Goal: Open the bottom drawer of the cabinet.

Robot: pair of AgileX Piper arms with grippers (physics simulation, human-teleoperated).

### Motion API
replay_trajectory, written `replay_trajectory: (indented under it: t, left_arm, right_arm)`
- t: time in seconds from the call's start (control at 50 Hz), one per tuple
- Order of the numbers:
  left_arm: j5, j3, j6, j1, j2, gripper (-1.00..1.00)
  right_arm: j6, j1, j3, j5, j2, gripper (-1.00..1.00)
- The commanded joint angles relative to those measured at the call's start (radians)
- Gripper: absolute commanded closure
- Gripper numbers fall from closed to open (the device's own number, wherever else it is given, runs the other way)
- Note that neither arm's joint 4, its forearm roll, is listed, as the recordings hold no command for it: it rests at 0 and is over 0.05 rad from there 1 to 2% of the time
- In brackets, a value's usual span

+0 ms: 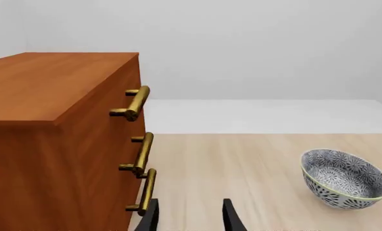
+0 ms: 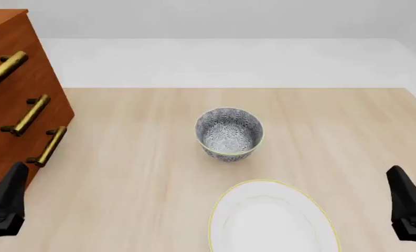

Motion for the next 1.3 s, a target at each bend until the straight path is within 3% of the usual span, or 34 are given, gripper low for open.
replay_trajectory:
  t: [0.02,0.1,0.26,0.44,0.6,0.8,1.3]
  left_arm:
    - [0.065,-0.021,-0.004,-0.004,-0.05,-1.0]
    - [0.051,-0.013,0.051,0.01,0.0,-1.0]
    - [0.052,-0.042,0.083,0.012,0.056,-1.0]
    - [0.045,-0.071,0.258,-0.016,0.159,-1.0]
    - [-0.018,-0.074,0.305,-0.049,0.267,-1.0]
    - [-0.121,-0.02,0.473,-0.089,0.383,-1.0]
    - [-0.319,-0.028,0.641,-0.043,0.674,-1.0]
  right_arm:
    - [-0.009,-0.014,-0.003,-0.006,0.002,-1.0]
    - [-0.008,-0.015,-0.003,-0.006,0.003,-1.0]
    - [-0.006,-0.016,-0.002,-0.01,0.008,-1.0]
    - [-0.006,-0.017,-0.002,-0.009,0.006,-1.0]
    - [-0.005,-0.018,0.0,-0.014,0.01,-1.0]
    - [-0.005,-0.019,-0.002,-0.006,0.004,-1.0]
    - [-0.004,-0.02,-0.003,-0.005,0.004,-1.0]
